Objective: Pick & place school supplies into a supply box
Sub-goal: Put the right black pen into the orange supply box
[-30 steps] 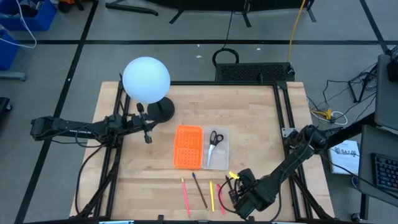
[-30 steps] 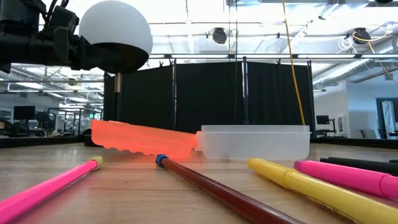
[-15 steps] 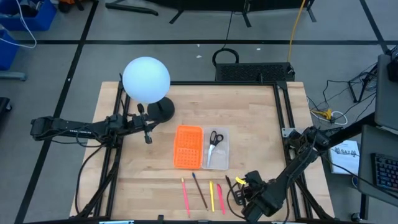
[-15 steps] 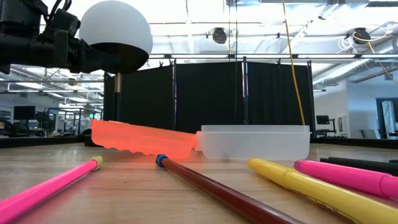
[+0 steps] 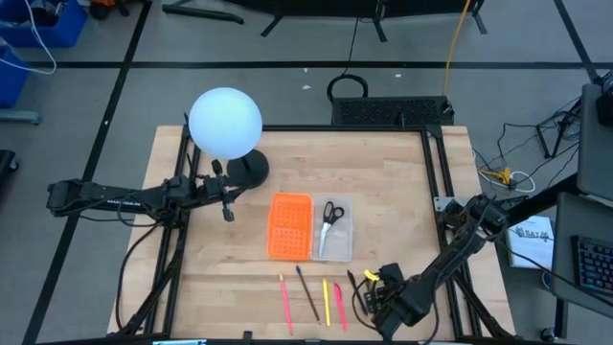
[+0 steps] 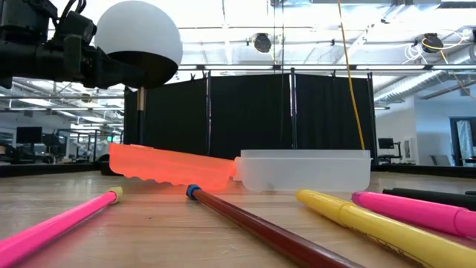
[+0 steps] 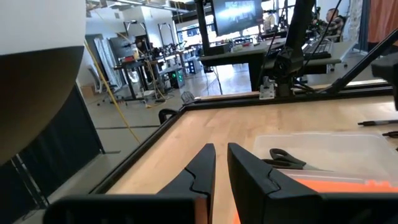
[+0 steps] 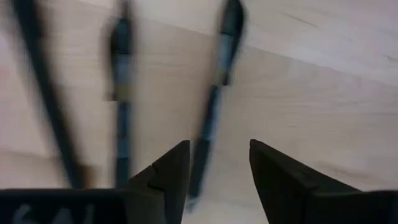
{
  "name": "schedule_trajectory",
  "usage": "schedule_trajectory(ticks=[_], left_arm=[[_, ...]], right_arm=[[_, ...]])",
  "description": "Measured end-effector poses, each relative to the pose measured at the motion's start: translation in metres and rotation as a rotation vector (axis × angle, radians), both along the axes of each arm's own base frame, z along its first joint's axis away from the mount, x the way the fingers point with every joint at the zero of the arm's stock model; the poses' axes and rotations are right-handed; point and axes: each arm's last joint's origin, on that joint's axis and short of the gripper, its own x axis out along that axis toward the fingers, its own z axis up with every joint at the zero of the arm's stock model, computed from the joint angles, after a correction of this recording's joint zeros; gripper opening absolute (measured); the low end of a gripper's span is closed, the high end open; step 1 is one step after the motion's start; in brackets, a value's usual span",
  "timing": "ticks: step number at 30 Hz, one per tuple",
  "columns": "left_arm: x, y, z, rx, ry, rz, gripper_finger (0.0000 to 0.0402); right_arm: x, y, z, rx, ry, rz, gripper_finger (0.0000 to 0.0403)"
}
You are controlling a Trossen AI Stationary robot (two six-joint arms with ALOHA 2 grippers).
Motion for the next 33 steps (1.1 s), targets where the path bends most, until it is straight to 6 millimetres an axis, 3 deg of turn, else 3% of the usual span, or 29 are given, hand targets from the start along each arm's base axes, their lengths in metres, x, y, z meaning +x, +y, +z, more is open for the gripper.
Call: schedule_trajectory(ticks=[10,18,22,27,33], left_arm=[[0.000,0.000,0.000,-0.012,-0.001,-0.001,0.0051],[0.000,0.000,-0.001,-0.011,0.003,-0.002,0.0051],[0.000,0.000,-0.001,-0.014,0.006,-0.001,0.0051],[0.000,0.000,-0.001,-0.026,0.001,-0.002,0.0051],[0.000,0.000,-0.001,-0.023,0.001,-0.002,0.0051]], right_arm=[[-0.003,-0.004,-0.025,0.075,-0.052,0.028,0.0154],[-0.010,-0.013,-0.038,0.065,0.005,0.092,0.0141],[-0.013,-0.015,-0.045,0.091,0.020,0.103,0.0108],[-0.014,-0.016,-0.050,0.118,0.006,0.116,0.0032],[-0.015,-0.020,-0.035,0.138,-0.015,0.117,0.0030]])
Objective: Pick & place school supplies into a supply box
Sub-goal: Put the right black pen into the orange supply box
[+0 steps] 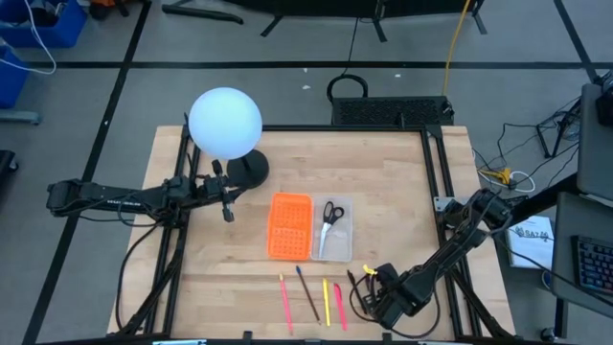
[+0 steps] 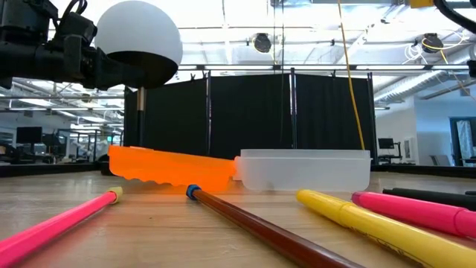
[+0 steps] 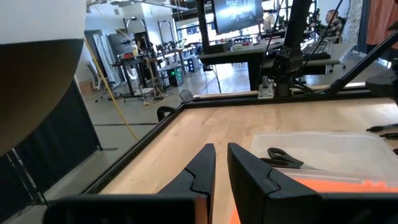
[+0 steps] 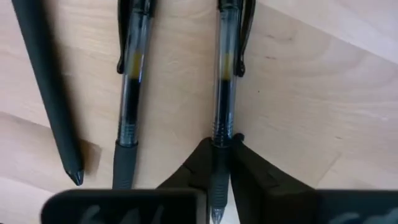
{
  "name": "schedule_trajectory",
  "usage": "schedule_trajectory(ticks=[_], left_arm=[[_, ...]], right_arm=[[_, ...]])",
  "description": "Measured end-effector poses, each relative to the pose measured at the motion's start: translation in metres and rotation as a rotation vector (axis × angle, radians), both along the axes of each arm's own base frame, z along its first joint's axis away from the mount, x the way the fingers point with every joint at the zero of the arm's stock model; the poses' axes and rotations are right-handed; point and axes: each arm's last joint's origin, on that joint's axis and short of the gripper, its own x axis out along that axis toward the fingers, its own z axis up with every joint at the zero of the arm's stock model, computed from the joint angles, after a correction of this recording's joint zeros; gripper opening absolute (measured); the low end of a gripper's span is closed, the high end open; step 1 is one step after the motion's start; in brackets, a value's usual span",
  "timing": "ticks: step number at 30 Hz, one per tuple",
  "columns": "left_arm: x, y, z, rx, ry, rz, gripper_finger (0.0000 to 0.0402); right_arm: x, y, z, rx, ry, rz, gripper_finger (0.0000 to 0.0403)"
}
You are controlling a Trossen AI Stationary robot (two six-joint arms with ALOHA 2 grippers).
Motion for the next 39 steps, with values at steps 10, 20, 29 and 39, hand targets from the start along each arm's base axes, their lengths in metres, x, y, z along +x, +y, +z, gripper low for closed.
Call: schedule_trajectory(ticks=[10,20,29,39], left_arm=[[0.000,0.000,0.000,-0.007,-0.004,-0.001,0.0051],[0.000,0.000,0.000,-0.006,-0.003,-0.001,0.0051],[0.000,0.000,0.000,-0.007,-0.004,-0.001,0.0051],[0.000,0.000,0.001,0.045,0.007,0.002,0.0051]], right_arm=[[-0.008,-0.023,0.066,-0.100,-0.339,-0.050,0.0026],[0.013,-0.068,0.111,-0.266,-0.688,-0.160,0.0026],[0.077,-0.128,0.117,-0.218,-0.779,-0.037,0.0029],[0.117,-0.177,0.079,-0.116,-0.677,-0.003,0.0026]])
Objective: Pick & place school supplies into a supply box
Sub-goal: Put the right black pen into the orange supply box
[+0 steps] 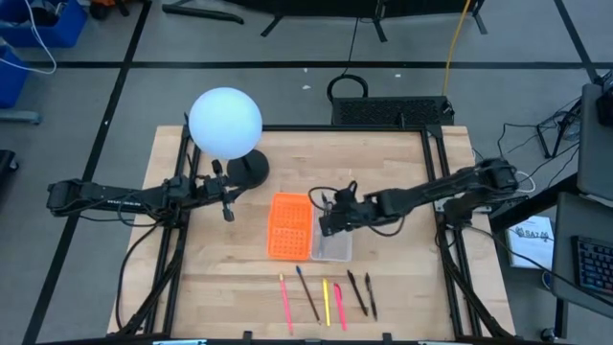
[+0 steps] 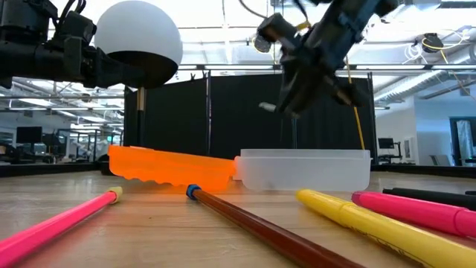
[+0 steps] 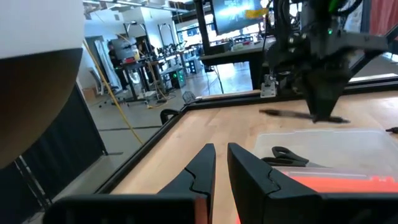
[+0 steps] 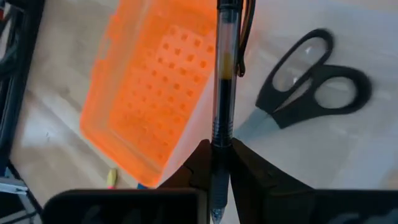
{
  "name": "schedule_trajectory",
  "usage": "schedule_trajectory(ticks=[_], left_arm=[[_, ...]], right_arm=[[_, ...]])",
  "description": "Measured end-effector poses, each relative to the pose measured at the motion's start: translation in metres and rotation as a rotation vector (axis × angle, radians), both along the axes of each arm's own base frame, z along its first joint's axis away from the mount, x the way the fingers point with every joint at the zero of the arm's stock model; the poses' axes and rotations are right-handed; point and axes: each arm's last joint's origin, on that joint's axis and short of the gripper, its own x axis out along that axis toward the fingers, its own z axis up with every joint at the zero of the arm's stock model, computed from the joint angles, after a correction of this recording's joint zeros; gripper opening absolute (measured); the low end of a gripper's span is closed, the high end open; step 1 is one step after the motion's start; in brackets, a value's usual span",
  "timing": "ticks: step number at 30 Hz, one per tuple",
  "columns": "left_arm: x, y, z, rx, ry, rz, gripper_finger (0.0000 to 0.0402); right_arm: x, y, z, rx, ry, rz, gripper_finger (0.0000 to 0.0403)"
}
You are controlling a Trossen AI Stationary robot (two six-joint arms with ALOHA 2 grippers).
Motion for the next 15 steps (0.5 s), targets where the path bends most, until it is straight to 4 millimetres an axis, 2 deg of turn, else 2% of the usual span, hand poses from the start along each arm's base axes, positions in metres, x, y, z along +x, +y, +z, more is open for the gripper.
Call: schedule_trajectory(ticks=[8,15], left_arm=[[0.000,0.000,0.000,-0.001,-0.002,0.000,0.0051],[0.000,0.000,0.000,-0.001,-0.002,0.000,0.0051]], right_arm=[[0.021,0.002,-0.042,0.076,0.048,0.039,0.0026],[0.024,-0.001,-0.052,0.096,0.072,0.028,0.0035]])
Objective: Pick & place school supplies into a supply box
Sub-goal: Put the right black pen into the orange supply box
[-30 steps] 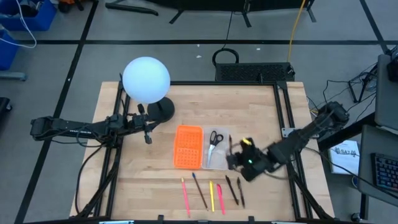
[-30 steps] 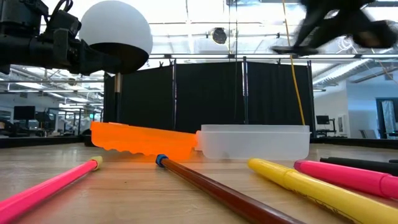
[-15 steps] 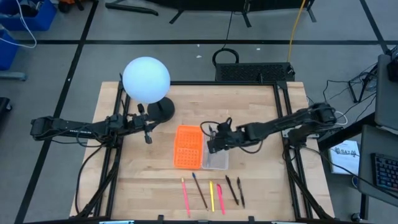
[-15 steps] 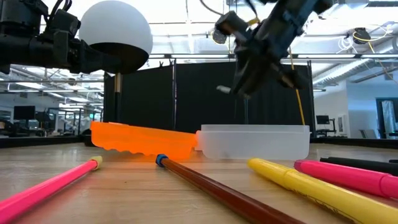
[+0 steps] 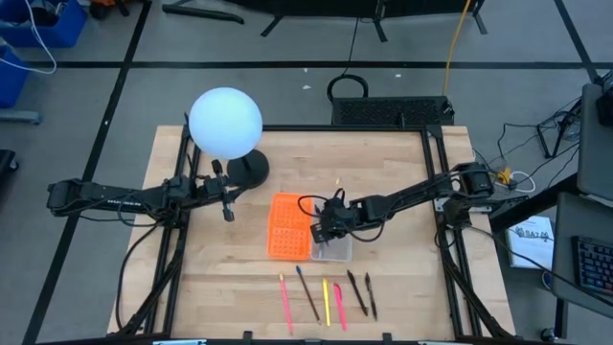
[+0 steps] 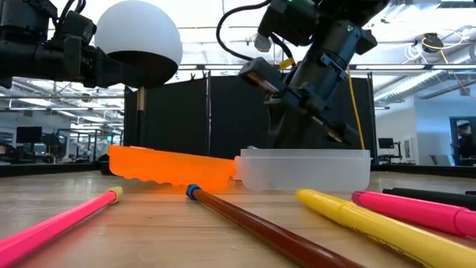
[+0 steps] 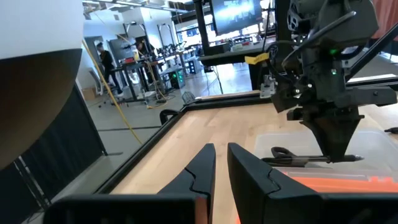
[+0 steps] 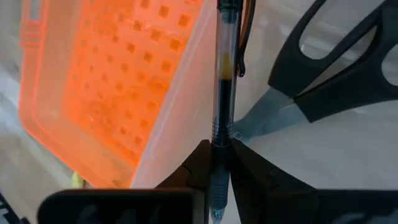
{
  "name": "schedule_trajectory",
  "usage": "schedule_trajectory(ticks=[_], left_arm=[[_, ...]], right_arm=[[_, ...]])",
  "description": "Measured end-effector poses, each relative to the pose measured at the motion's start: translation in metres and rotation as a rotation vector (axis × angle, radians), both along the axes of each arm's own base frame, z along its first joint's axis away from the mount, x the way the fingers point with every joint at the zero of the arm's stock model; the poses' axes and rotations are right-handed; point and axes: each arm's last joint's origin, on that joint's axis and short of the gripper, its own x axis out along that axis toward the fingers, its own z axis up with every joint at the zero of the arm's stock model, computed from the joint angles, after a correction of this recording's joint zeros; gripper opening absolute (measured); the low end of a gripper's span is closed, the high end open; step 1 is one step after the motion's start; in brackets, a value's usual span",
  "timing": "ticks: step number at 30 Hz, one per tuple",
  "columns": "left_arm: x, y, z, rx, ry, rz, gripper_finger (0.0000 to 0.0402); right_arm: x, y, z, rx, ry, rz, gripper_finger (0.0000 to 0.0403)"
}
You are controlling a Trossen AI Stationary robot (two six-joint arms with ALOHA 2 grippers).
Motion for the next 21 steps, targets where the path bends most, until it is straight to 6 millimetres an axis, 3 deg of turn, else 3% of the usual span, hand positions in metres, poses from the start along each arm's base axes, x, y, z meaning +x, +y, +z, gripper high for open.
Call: schedule_trajectory(ticks=[8,16,21], left_arm=[[0.000,0.000,0.000,-0.002,-0.001,0.000,0.0051],[0.000,0.000,0.000,-0.002,-0.002,0.000,0.0051],[0.000,0.000,0.000,-0.002,-0.002,-0.001,0.0051]], right_arm=[[-0.001,-0.002,-0.001,-0.029,0.005,-0.058,0.0031],[-0.013,-0.002,-0.019,0.029,0.024,-0.103,0.0035],[-0.012,-0.003,-0.021,0.028,-0.025,-0.089,0.0057]])
